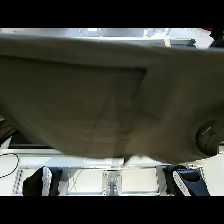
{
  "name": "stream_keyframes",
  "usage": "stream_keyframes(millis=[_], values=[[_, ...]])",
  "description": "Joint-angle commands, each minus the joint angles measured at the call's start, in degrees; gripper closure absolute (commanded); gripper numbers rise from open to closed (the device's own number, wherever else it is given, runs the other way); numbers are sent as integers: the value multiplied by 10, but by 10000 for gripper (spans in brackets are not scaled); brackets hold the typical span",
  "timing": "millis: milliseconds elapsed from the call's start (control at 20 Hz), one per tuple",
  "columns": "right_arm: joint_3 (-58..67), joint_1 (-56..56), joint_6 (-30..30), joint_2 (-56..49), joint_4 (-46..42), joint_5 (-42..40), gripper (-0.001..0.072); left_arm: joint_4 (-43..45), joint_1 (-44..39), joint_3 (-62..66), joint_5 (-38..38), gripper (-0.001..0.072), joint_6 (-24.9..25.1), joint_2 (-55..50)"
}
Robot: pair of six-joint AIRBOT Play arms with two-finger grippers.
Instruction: Fold the shirts.
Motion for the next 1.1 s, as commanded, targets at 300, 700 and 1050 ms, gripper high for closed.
stream_keyframes(millis=[300, 700, 1050], values=[[0, 0, -11, -398, 18, -8, 704, 214, -252, 5, -99, 702, -23, -336], [0, 0, -12, -659, 20, -151, 703, 440, -348, 5, 159, 702, -219, -623], [21, -1, -9, -677, -4, -174, 703, 440, -353, 21, 98, 701, -216, -598]])
